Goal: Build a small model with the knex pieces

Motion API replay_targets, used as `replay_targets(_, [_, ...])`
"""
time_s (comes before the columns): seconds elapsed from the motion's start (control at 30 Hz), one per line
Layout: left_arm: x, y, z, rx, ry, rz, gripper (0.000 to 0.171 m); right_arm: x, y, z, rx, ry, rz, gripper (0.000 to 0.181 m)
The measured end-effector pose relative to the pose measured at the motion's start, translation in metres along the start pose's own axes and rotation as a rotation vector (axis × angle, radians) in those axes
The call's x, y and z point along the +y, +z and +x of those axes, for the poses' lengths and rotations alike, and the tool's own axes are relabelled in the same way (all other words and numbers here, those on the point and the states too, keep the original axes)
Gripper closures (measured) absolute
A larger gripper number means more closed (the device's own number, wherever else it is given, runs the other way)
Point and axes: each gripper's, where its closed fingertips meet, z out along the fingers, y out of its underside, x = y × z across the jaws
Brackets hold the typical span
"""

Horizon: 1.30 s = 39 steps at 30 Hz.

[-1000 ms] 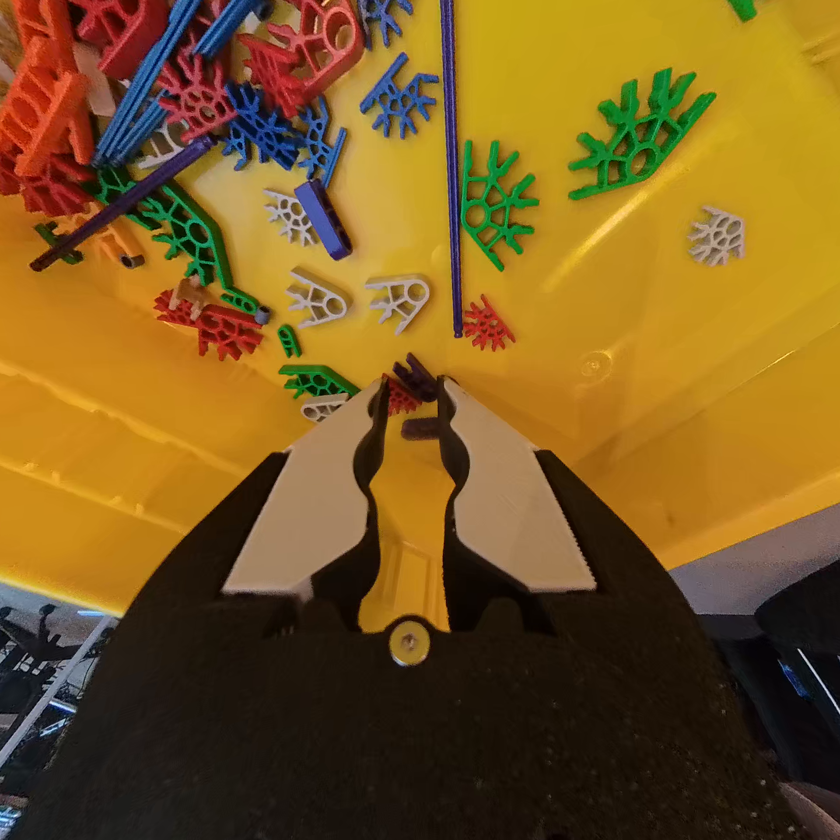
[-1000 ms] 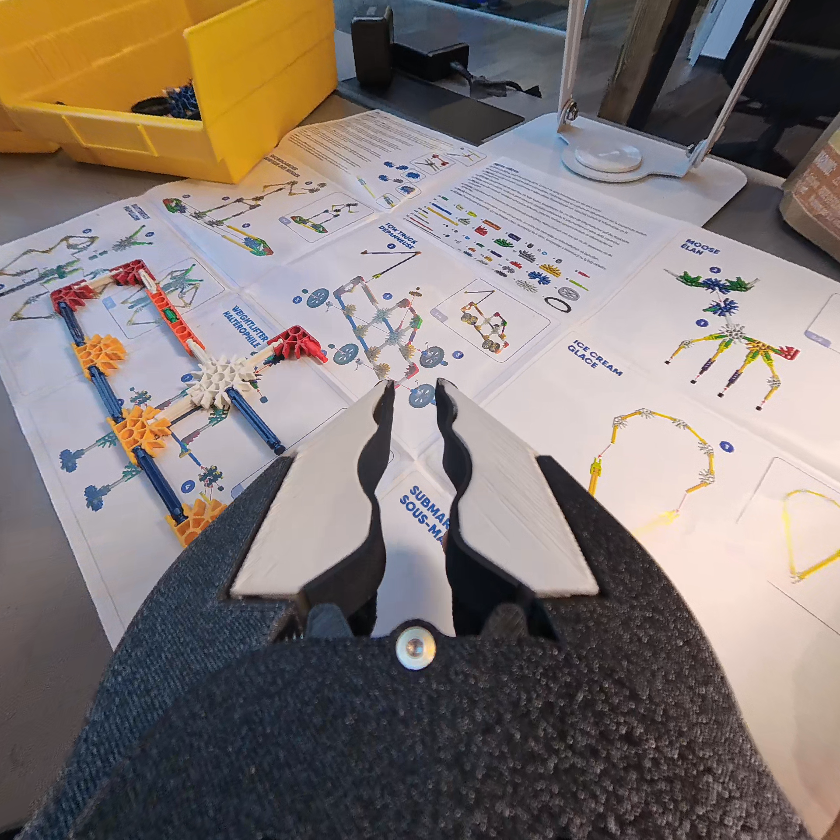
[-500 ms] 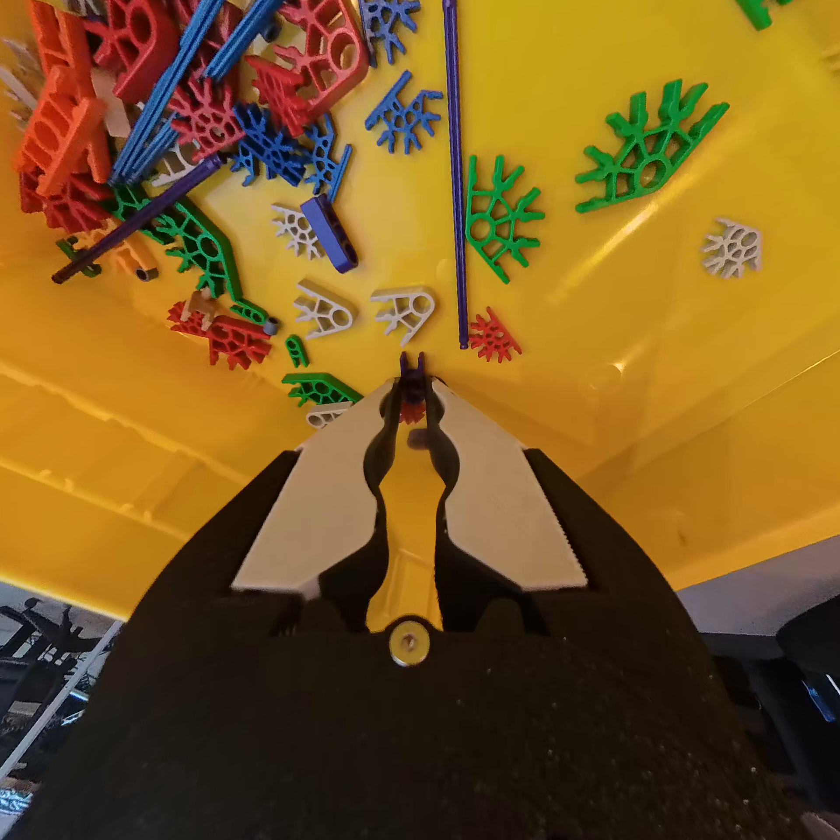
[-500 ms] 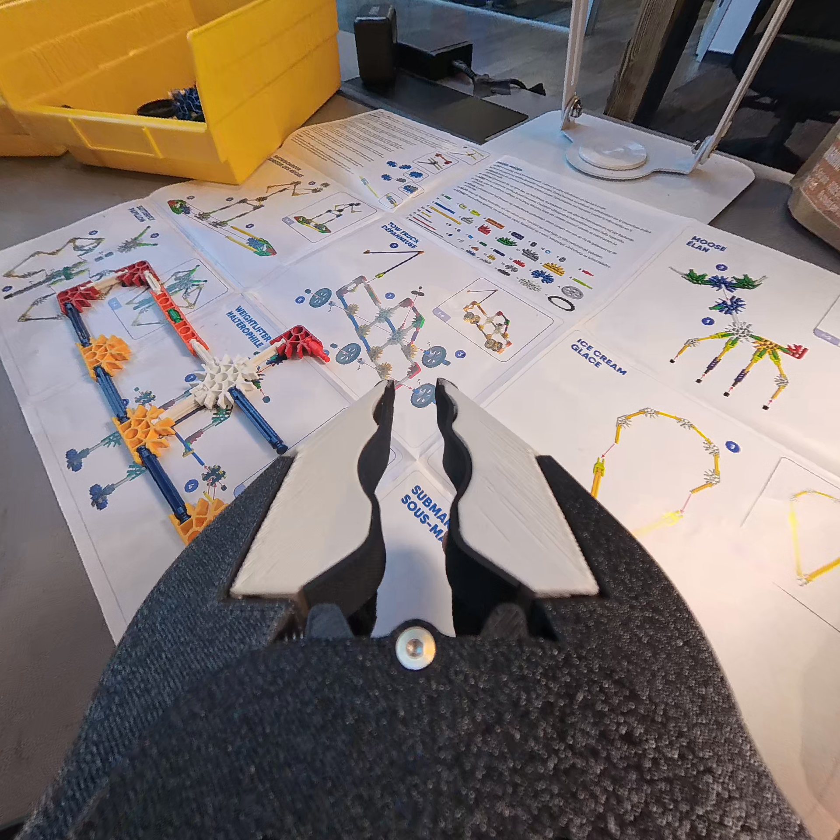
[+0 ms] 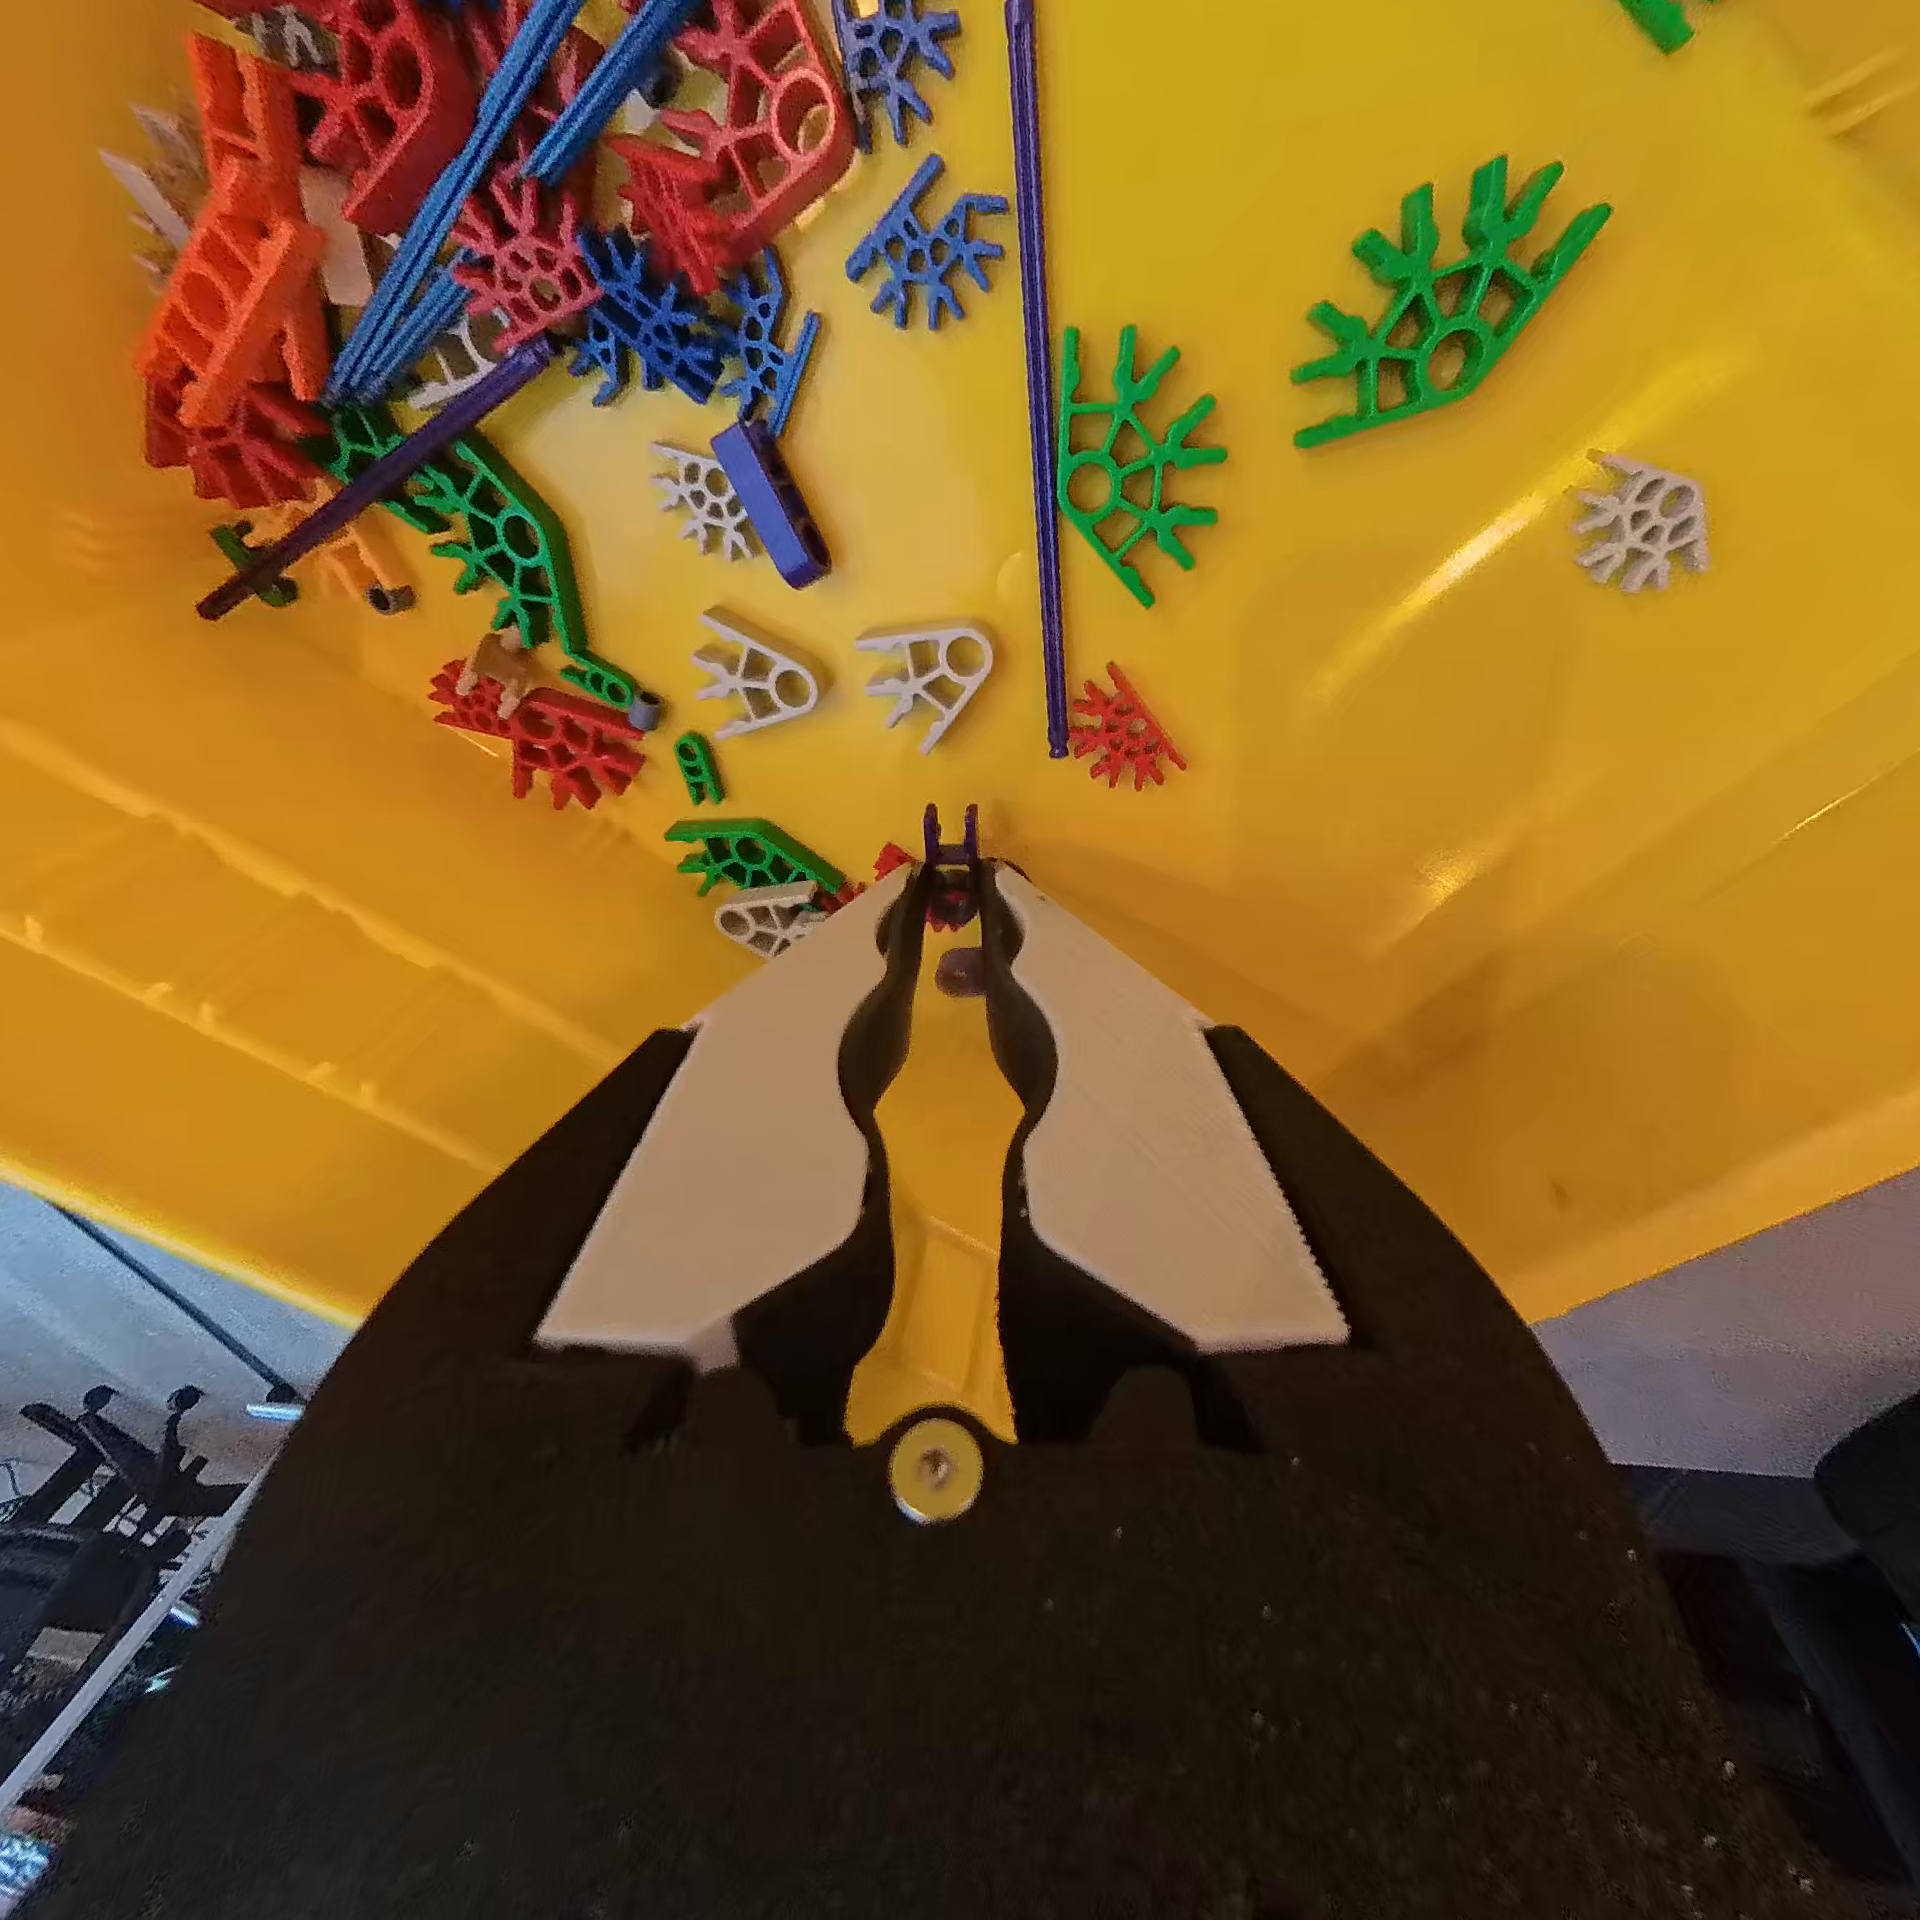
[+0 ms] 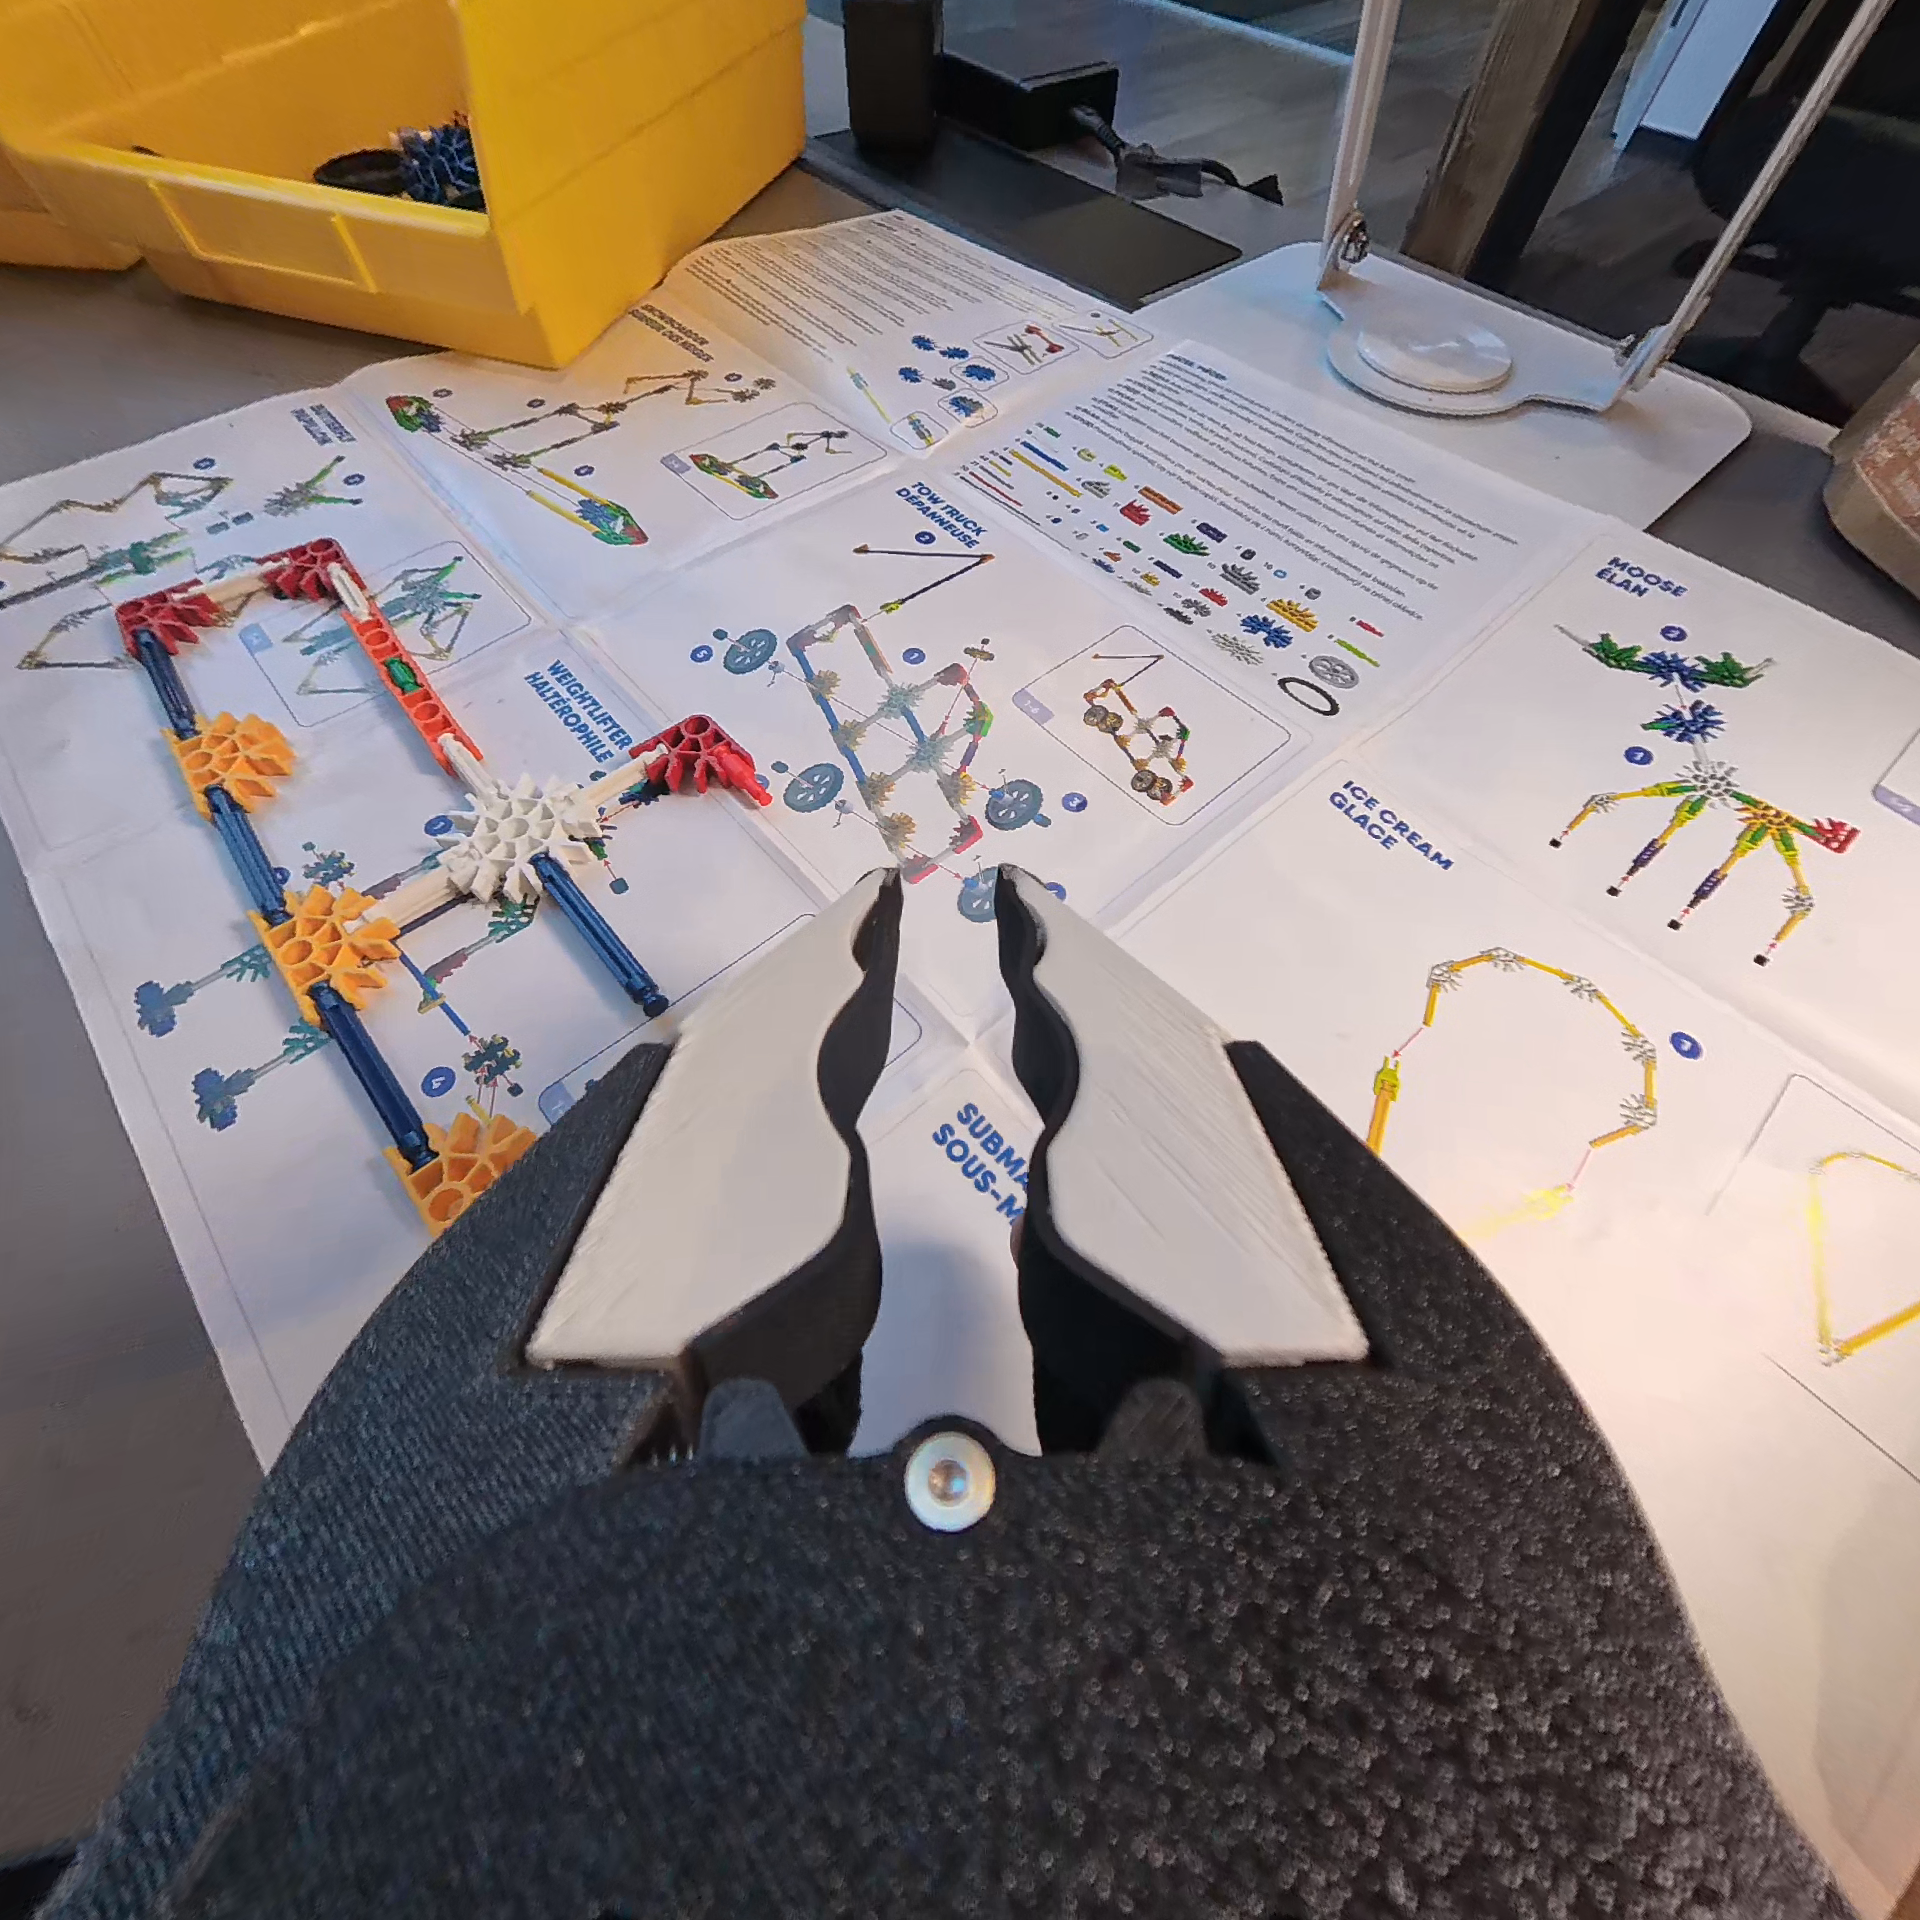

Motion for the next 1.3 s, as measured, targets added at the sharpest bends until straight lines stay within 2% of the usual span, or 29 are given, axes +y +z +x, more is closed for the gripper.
replay_targets(0.2, [-0.003, -0.009, 0.004, -0.01, -0.008, 0.04, 0.164, 0.001, -0.001, -0.004, -0.005, -0.024, -0.005, 0.164])
replay_targets(0.3, [-0.013, -0.018, 0.004, -0.02, -0.028, 0.123, 0.143, 0.0, -0.002, -0.004, -0.001, -0.029, 0.002, 0.163])
replay_targets(0.4, [-0.031, -0.036, 0.002, -0.048, -0.064, 0.273, 0.134, -0.005, -0.006, -0.003, 0.005, -0.02, 0.027, 0.163])
replay_targets(0.53, [-0.062, -0.079, 0.0, -0.154, -0.085, 0.554, 0.133, -0.018, -0.014, 0.005, 0.035, -0.001, 0.087, 0.163])
replay_targets(0.67, [-0.087, -0.129, 0.028, -0.205, -0.061, 0.798, 0.133, -0.027, -0.023, 0.013, 0.044, 0.066, 0.147, 0.163])
replay_targets(0.8, [-0.116, -0.184, 0.096, -0.195, 0.061, 1.024, 0.136, -0.025, -0.023, 0.017, 0.052, 0.095, 0.149, 0.163])
replay_targets(0.87, [-0.129, -0.204, 0.148, -0.165, 0.179, 1.106, 0.139, -0.023, -0.021, 0.017, 0.053, 0.091, 0.138, 0.163])
replay_targets(0.93, [-0.14, -0.211, 0.208, -0.09, 0.308, 1.152, 0.14, -0.021, -0.019, 0.016, 0.049, 0.085, 0.128, 0.163])
replay_targets(1.0, [-0.149, -0.2, 0.272, 0.052, 0.405, 1.157, 0.141, -0.019, -0.018, 0.014, 0.044, 0.077, 0.119, 0.163])
replay_targets(1.13, [-0.157, -0.15, 0.383, 0.32, 0.533, 1.096, 0.143, -0.016, -0.017, 0.015, 0.05, 0.071, 0.105, 0.163])
replay_targets(1.23, [-0.164, -0.12, 0.437, 0.421, 0.588, 1.04, 0.146, -0.012, -0.015, 0.016, 0.048, 0.071, 0.086, 0.163])
replay_targets(1.3, [-0.169, -0.11, 0.459, 0.442, 0.626, 1.031, 0.148, -0.008, -0.013, 0.016, 0.047, 0.071, 0.067, 0.164])
